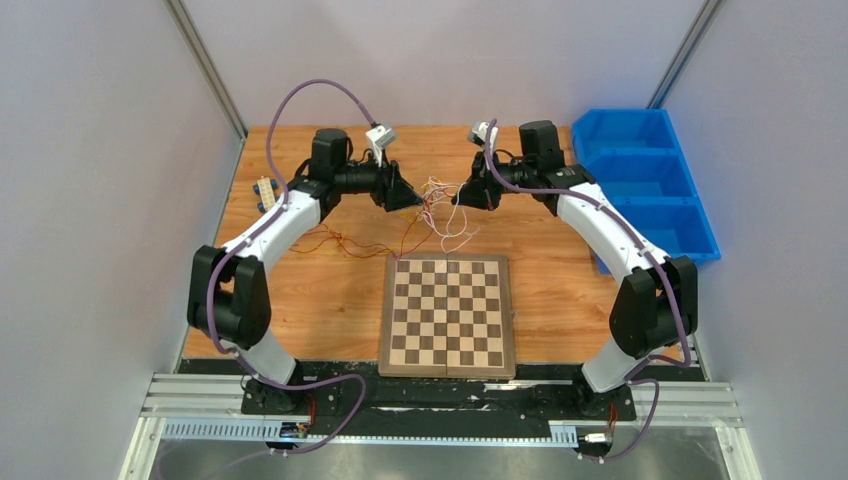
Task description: Untangle the cables
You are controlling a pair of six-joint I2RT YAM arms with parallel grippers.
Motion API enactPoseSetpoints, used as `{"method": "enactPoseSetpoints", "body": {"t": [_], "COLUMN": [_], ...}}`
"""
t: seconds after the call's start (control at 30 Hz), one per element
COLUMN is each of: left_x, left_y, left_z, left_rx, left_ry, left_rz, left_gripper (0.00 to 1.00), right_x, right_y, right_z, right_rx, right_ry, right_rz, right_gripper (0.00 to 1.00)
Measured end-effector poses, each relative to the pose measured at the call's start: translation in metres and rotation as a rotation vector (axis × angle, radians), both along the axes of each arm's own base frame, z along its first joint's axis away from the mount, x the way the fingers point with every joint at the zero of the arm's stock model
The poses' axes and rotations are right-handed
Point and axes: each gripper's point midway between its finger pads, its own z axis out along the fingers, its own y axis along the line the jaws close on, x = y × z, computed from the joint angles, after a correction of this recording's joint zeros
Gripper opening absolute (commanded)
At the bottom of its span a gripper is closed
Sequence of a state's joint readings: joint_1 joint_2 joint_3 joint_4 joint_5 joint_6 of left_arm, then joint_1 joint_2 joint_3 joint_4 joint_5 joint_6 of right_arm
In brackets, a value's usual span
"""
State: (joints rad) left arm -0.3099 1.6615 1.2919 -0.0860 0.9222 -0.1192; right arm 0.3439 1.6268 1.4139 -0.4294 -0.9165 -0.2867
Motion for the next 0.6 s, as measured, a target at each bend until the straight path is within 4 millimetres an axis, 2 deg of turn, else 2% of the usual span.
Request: {"method": "enactPoseSetpoints", "body": {"t": [0.03, 0.07, 0.13, 0.23, 0.33, 0.4, 0.6], "left_x": [0.004, 0.006, 0.006, -0.002, -0.003, -0.002, 0.009], "left_y": [-0.003, -0.004, -0.003, 0.002, 0.017, 0.033, 0.081], "left_z": [0.001, 0.003, 0.006, 0.018, 0.039, 0.059, 0.120], "left_rx": [0.003, 0.008, 0.018, 0.010, -0.003, -0.020, -0.081], "left_ry": [-0.004, -0.007, -0.021, -0.036, -0.068, -0.104, -0.186], "left_rz": [-0.008, -0.011, -0.022, -0.037, -0.002, 0.042, 0.203], "left_gripper": [0.22, 0.07, 0.00, 0.00, 0.00, 0.00, 0.00], "right_x": [0.000, 0.002, 0.007, 0.019, 0.034, 0.042, 0.063], "right_y": [0.000, -0.002, -0.009, -0.026, -0.048, -0.066, -0.117], "right_z": [0.000, 0.000, 0.000, -0.002, -0.013, -0.030, -0.099], "right_rx": [0.000, 0.000, -0.001, -0.008, -0.038, -0.080, -0.262], "right_ry": [0.002, 0.005, 0.008, 0.010, 0.005, 0.009, 0.037], "right_rz": [-0.003, -0.011, -0.032, -0.088, -0.164, -0.220, -0.364], "right_gripper": [0.00, 0.00, 0.00, 0.00, 0.00, 0.00, 0.00]}}
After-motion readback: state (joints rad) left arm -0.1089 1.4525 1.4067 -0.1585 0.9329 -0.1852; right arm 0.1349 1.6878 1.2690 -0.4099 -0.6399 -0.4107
